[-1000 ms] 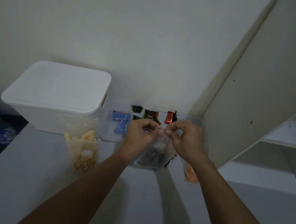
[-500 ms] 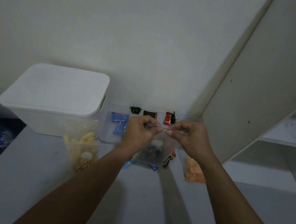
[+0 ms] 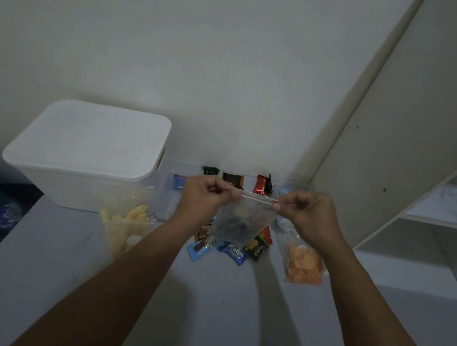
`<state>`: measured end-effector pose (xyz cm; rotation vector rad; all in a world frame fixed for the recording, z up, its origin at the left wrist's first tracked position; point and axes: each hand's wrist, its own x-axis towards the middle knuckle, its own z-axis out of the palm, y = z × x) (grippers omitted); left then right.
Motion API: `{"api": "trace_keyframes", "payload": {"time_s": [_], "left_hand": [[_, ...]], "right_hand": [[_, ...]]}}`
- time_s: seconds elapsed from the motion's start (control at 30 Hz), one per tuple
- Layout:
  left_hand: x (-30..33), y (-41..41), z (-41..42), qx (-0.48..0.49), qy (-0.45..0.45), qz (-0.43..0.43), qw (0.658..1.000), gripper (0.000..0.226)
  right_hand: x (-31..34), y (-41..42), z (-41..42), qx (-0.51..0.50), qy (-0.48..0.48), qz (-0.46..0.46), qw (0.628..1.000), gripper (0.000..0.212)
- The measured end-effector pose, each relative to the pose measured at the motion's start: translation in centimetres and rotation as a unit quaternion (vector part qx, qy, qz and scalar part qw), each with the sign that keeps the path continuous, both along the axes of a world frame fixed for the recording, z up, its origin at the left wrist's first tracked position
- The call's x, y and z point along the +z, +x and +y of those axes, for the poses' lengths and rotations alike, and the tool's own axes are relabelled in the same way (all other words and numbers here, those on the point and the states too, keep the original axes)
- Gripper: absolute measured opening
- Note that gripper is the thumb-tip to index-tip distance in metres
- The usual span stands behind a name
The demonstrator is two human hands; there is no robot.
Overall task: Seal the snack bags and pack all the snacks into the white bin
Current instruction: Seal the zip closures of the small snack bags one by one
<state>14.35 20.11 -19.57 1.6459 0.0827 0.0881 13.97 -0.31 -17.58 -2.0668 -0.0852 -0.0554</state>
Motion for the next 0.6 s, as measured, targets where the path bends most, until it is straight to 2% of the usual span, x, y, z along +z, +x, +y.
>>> {"api": "trace_keyframes", "payload": {"time_s": [0.1, 0.37, 0.43, 0.53, 0.6], "left_hand": [[0.1, 0.1, 0.1, -0.001, -0.01, 0.006, 1.0, 0.017], [-0.9, 0.2, 0.3, -0.001, -0.075, 0.099, 0.992, 0.01], [-0.8, 0.2, 0.3, 0.011, -0.032, 0.085, 0.996, 0.005], [-0.9, 0.2, -0.1, 0.103, 0.082, 0.022, 0.991, 0.023], [-0.7, -0.3, -0.5, 0.123, 0.112, 0.015, 0.986, 0.03]], "right_hand": [[0.4, 0.1, -0.1, 0.003, -0.001, 0.002, 1.0, 0.011], [-0.2, -0.2, -0.5, 0.019, -0.014, 0.019, 1.0, 0.01], [-0.6, -0.1, -0.2, 0.004, -0.012, 0.02, 1.0, 0.009], [-1.3, -0.3, 0.4, -0.022, 0.002, 0.019, 1.0, 0.006], [-1.9, -0.4, 0.9, -0.037, 0.01, 0.014, 0.999, 0.007]]}}
